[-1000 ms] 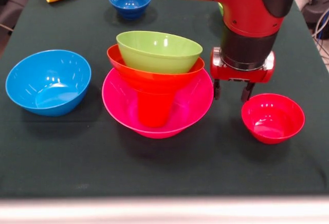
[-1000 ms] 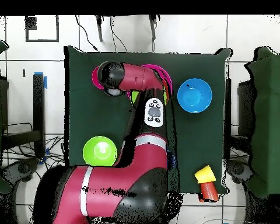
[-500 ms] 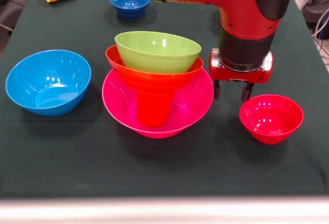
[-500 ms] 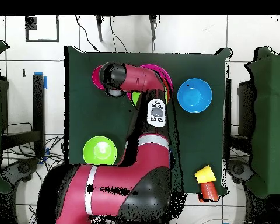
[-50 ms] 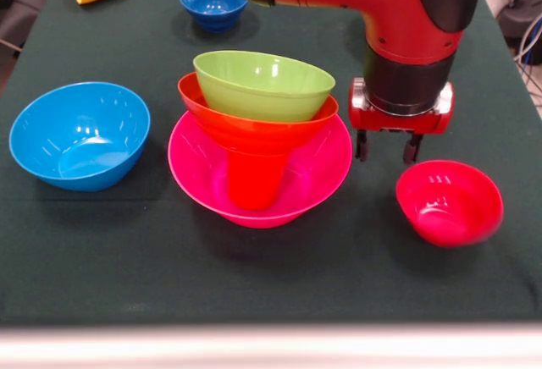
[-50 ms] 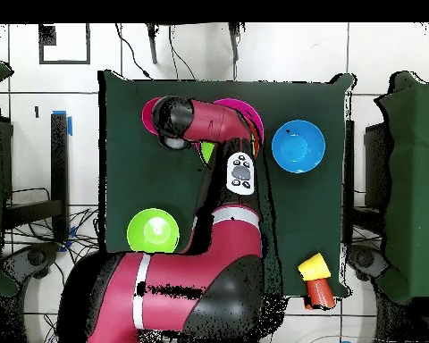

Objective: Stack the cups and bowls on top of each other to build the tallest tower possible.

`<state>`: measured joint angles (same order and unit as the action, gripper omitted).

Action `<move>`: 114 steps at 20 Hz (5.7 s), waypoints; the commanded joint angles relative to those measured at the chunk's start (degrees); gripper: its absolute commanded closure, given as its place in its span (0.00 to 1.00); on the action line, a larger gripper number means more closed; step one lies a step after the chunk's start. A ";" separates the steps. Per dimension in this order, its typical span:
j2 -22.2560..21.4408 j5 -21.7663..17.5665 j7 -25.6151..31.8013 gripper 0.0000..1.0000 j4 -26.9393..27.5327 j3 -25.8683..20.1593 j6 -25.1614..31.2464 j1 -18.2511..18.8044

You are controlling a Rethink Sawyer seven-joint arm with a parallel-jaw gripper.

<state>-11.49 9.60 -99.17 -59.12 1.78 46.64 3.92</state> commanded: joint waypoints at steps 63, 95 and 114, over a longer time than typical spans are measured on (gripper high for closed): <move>15.71 3.97 -8.49 0.00 20.07 -0.60 -3.82 -4.31; 11.48 4.50 -4.81 1.00 25.20 1.71 16.62 -3.22; 3.35 5.16 -2.18 1.00 15.95 0.13 22.00 -1.57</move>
<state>-5.19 15.12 -99.17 -34.34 6.41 65.80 1.54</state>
